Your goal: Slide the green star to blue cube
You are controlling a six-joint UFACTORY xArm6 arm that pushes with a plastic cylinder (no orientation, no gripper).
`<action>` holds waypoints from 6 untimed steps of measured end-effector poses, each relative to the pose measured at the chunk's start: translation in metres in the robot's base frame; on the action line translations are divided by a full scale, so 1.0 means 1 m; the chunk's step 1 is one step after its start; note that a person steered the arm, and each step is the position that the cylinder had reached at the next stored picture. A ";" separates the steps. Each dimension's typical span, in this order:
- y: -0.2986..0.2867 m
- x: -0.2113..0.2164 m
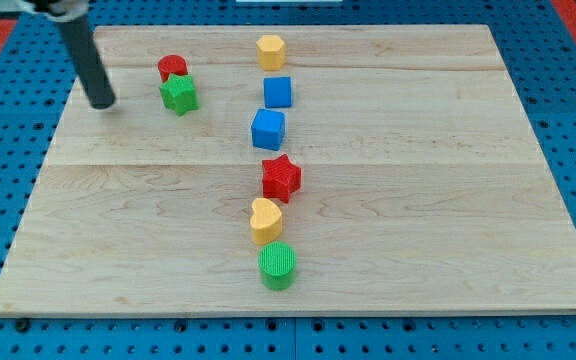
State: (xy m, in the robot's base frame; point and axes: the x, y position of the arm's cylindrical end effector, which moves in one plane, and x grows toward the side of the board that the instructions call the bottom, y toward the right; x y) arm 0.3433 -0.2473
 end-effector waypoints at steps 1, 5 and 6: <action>0.040 -0.019; 0.130 0.003; 0.138 0.006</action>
